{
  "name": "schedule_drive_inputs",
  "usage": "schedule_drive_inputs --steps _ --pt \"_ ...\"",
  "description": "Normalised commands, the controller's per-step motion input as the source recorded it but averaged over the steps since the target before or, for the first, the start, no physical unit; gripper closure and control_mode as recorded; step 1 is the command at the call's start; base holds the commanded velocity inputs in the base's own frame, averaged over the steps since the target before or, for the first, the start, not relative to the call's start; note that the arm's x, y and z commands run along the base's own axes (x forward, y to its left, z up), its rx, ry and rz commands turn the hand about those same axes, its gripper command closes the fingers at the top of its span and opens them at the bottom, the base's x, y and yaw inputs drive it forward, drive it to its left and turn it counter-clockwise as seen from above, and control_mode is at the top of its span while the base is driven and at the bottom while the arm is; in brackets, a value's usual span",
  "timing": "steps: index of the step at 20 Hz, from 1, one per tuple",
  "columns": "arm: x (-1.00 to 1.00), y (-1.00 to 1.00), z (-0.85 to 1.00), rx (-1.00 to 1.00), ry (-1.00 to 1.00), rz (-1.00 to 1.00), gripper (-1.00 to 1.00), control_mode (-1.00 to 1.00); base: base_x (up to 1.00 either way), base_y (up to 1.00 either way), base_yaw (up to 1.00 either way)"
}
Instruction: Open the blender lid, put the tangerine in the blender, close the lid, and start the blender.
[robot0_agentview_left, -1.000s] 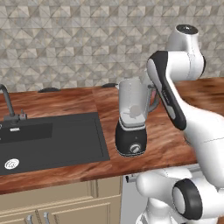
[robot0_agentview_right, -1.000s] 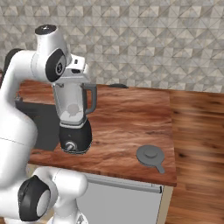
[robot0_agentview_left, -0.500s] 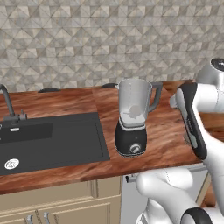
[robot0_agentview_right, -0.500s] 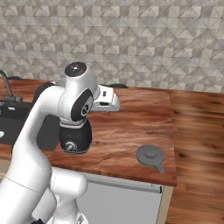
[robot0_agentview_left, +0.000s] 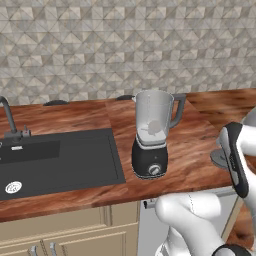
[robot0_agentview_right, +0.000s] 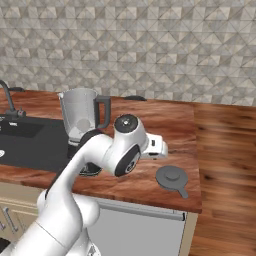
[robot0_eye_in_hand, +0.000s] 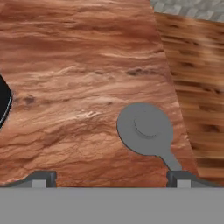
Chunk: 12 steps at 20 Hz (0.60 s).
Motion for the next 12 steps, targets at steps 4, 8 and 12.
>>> schedule_drive_inputs --steps 4,8,12 --pt "0.14 -0.77 -0.51 0.05 0.14 0.00 -1.00 -1.00 0.00 0.00 0.00" --pt "0.34 -0.39 -0.43 0.00 0.05 0.00 -1.00 -1.00 0.00 0.00 0.00" --pt "0.36 -0.26 -0.28 0.00 0.07 0.00 -1.00 -1.00 0.00 0.00 0.00"
